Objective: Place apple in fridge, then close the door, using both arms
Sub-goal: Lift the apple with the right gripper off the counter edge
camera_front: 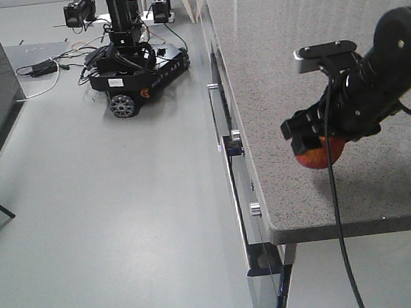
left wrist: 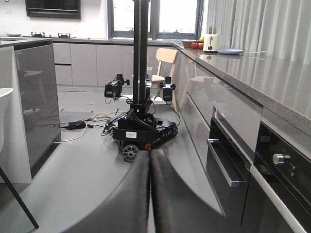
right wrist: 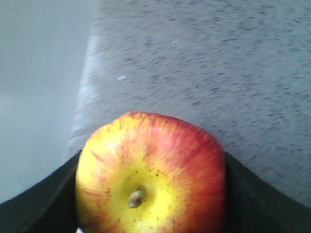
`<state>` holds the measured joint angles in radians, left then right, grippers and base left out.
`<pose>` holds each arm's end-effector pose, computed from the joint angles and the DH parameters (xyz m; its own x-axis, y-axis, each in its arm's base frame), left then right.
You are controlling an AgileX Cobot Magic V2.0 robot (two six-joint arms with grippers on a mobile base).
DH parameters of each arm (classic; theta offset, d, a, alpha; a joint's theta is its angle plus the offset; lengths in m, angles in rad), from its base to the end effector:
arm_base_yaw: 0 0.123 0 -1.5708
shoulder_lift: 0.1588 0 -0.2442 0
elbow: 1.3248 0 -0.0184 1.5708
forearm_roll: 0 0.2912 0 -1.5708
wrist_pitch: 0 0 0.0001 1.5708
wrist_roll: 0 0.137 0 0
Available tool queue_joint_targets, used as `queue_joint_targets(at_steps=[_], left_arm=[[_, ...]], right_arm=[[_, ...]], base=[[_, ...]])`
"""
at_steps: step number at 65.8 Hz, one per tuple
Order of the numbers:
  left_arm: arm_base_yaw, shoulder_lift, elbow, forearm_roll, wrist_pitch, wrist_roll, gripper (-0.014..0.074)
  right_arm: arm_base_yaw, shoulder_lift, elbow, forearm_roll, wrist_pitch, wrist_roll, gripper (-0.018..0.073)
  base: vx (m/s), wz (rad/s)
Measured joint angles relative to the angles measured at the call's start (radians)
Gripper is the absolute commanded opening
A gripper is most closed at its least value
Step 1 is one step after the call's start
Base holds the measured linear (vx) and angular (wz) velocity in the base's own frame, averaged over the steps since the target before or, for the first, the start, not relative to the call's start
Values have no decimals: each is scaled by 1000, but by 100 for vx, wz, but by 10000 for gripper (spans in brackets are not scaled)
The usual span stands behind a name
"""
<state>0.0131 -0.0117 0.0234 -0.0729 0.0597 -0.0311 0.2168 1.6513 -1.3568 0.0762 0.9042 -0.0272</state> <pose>0.1844 0.0018 0.2012 0.0168 -0.1035 -0.9945 -0.0070 0.9946 -0.1036 0.3960 0.0956 0.1958 -0.8794 -0.1733 -0.4434 -0.2232 0.9728 0.0625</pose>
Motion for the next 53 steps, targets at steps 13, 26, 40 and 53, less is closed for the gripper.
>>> queue_joint_targets(at_steps=[13,26,40,53], left_arm=[[0,0,0,0,0,0,-6],[0,0,0,0,0,0,-6],[0,0,0,0,0,0,-6],[0,0,0,0,0,0,-6]], right_arm=[[100,-223,204,0,-82,-77,357],[181,-416,343,9,-96,-123,357],[219,-603,472,26,-96,-131,357],[218,-767,569,27,-91,-131,357]], base=[[0,0],[0,0],[0,0],[0,0]])
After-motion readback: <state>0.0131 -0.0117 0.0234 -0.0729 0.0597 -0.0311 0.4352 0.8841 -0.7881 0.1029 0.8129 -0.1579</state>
